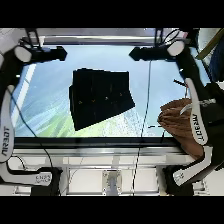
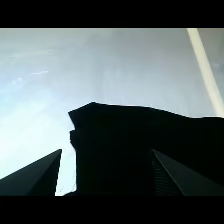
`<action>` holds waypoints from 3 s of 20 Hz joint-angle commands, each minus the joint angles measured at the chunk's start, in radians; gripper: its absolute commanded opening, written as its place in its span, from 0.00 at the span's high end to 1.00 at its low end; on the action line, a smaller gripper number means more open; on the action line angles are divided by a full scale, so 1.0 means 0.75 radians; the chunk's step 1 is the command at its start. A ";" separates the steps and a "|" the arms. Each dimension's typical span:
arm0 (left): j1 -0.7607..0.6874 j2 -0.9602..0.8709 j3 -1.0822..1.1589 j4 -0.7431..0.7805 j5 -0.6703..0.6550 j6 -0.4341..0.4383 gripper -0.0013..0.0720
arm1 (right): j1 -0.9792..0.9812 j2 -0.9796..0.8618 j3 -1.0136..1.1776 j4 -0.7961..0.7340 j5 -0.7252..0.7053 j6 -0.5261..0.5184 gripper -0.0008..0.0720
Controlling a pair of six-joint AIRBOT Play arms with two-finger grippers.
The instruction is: Fold the clothes and pants, and hang the long-sleeved shirts on hangers.
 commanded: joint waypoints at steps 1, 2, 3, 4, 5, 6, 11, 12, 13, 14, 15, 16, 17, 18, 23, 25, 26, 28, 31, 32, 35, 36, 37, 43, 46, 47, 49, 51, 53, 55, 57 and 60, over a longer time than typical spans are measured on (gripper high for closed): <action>0.152 0.157 -0.043 0.000 -0.359 -0.015 0.17 | -0.164 0.057 0.099 -0.102 0.464 -0.003 0.55; 0.193 0.221 -0.102 -0.001 -0.439 -0.015 0.18 | -0.217 0.088 0.092 -0.107 0.608 -0.013 0.57; 0.226 0.297 -0.193 -0.005 -0.498 -0.015 0.17 | -0.254 0.110 0.086 -0.101 0.719 -0.013 0.57; 0.242 0.374 -0.296 -0.018 -0.535 -0.016 0.17 | -0.278 0.129 0.087 -0.081 0.833 -0.012 0.57; 0.244 0.445 -0.390 -0.056 -0.531 -0.015 0.17 | -0.284 0.145 0.086 -0.039 0.919 -0.010 0.57; 0.239 0.512 -0.480 -0.128 -0.508 -0.014 0.17 | -0.277 0.156 0.087 0.008 0.962 -0.011 0.57; 0.162 0.616 -0.625 -0.201 -0.400 -0.035 0.17 | -0.164 0.176 0.123 0.103 0.949 -0.004 0.57; 0.152 0.616 -0.625 -0.201 -0.400 -0.036 0.17 | -0.149 0.176 0.123 0.103 0.949 -0.004 0.57; 0.143 0.616 -0.625 -0.201 -0.399 -0.036 0.17 | -0.136 0.176 0.123 0.103 0.949 -0.004 0.57; 0.140 0.615 -0.625 -0.201 -0.399 -0.036 0.17 | -0.127 0.176 0.123 0.103 0.949 -0.004 0.57; 0.140 0.614 -0.625 -0.200 -0.399 -0.036 0.17 | -0.127 0.176 0.123 0.104 0.949 -0.004 0.57; 0.140 0.614 -0.625 -0.200 -0.399 -0.036 0.17 | -0.128 0.176 0.123 0.104 0.949 -0.004 0.57; 0.140 0.614 -0.625 -0.200 -0.399 -0.036 0.17 | -0.130 0.176 0.123 0.103 0.949 -0.004 0.57; 0.140 0.614 -0.625 -0.200 -0.399 -0.035 0.17 | -0.131 0.176 0.123 0.103 0.949 -0.004 0.57; 0.140 0.614 -0.625 -0.200 -0.399 -0.035 0.17 | -0.130 0.176 0.123 0.103 0.949 -0.004 0.57; 0.140 0.614 -0.625 -0.200 -0.401 -0.035 0.17 | -0.130 0.176 0.123 0.103 0.949 -0.004 0.57; 0.140 0.614 -0.625 -0.200 -0.401 -0.035 0.17 | -0.130 0.176 0.123 0.103 0.949 -0.004 0.57; 0.140 0.614 -0.627 -0.199 -0.405 -0.035 0.17 | -0.130 0.176 0.123 0.103 0.949 -0.004 0.57; 0.141 0.613 -0.678 -0.173 -0.444 -0.035 0.17 | -0.130 0.176 0.123 0.103 0.948 -0.008 0.57; 0.141 0.613 -0.720 -0.159 -0.469 -0.035 0.17 | -0.130 0.175 0.123 0.090 0.935 -0.018 0.57; 0.141 0.628 -0.939 -0.160 -0.482 -0.034 0.17 | -0.130 0.175 0.123 0.090 0.730 -0.003 0.57; 0.141 0.638 -1.021 -0.160 -0.479 -0.034 0.17 | -0.130 0.175 0.123 0.106 0.671 -0.002 0.57; 0.141 0.651 -1.109 -0.163 -0.461 -0.035 0.17 | -0.130 0.175 0.123 0.126 0.617 -0.001 0.57; 0.129 0.696 -1.449 -0.231 -0.299 0.005 0.17 | -0.130 0.175 0.123 0.237 0.231 0.004 0.57; 0.051 0.684 -1.495 -0.321 -0.140 0.125 0.17 | -0.130 0.175 0.123 0.283 0.291 0.004 0.57; 0.011 0.675 -1.495 -0.324 -0.120 0.125 0.18 | -0.130 0.175 0.123 0.282 0.338 0.004 0.57; -0.062 0.653 -1.495 -0.319 -0.146 0.114 0.17 | -0.131 0.175 0.122 0.238 0.570 0.003 0.57; -0.108 0.637 -1.505 -0.313 -0.198 0.036 0.29 | -0.131 0.175 0.092 0.168 0.875 0.003 0.57; -0.108 0.660 -1.531 -0.283 -0.199 -0.098 0.45 | -0.131 0.175 0.041 0.169 1.059 0.003 0.57; -0.092 0.731 -1.542 -0.272 -0.199 -0.157 0.45 | -0.130 0.175 0.015 0.203 1.084 0.030 0.57; -0.081 0.865 -1.555 -0.229 -0.189 -0.251 0.45 | -0.130 0.176 -0.017 0.270 1.111 0.028 0.57; -0.076 1.136 -1.615 0.062 -0.185 -0.631 0.45 | -0.131 0.253 -0.207 0.234 1.124 -0.015 0.57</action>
